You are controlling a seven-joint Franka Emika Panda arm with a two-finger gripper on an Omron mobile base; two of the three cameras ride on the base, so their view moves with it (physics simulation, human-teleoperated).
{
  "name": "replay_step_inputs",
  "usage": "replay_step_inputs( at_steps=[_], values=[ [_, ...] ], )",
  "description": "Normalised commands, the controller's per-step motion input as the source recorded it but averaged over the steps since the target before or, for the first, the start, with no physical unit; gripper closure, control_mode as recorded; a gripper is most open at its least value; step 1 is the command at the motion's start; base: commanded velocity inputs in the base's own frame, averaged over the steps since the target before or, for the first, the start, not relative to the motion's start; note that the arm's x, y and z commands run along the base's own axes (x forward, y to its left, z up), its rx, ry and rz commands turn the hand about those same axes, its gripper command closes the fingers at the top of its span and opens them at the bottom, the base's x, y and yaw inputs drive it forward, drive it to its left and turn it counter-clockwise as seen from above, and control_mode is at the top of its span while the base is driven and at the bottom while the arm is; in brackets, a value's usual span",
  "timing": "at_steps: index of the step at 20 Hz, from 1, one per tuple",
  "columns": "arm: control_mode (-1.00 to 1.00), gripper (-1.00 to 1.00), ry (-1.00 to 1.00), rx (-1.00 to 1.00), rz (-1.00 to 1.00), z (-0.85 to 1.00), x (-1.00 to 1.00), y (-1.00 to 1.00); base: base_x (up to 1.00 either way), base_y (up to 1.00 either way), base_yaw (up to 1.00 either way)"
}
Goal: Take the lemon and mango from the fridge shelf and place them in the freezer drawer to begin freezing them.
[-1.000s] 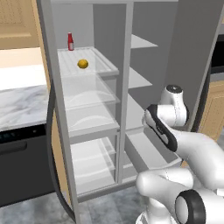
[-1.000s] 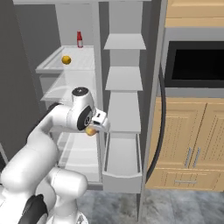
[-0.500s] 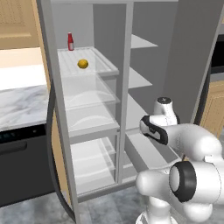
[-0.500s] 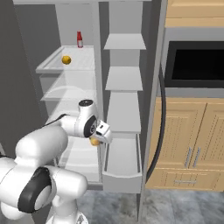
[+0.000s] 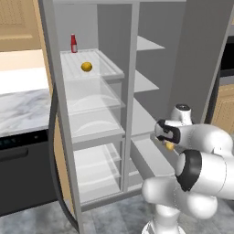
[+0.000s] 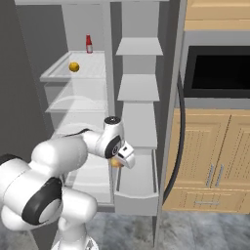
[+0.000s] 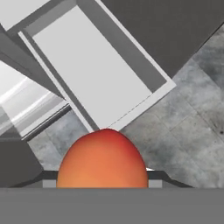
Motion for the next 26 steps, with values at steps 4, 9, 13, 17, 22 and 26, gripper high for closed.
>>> replay_step_inputs(
  at_steps=[4,9,13,17,22,26],
  values=[
    [-1.00,1.00,0.05,0.13,-0.14,-0.17,0.22,-0.35,0.00,0.00,0.00],
    [-1.00,1.00,0.06,0.08,-0.12,-0.29,0.22,-0.25,0.00,0.00,0.00],
    [-1.00,1.00,0.11,0.01,-0.13,-0.40,0.27,0.00,0.00,0.00,0.00],
    [-1.00,1.00,0.14,0.00,-0.17,-0.42,0.27,0.03,0.00,0.00,0.00],
    [-1.00,1.00,0.13,0.00,-0.16,-0.31,0.26,0.00,0.00,0.00,0.00],
    [-1.00,1.00,0.10,0.00,-0.13,-0.21,0.25,0.00,0.00,0.00,0.00]
  ],
)
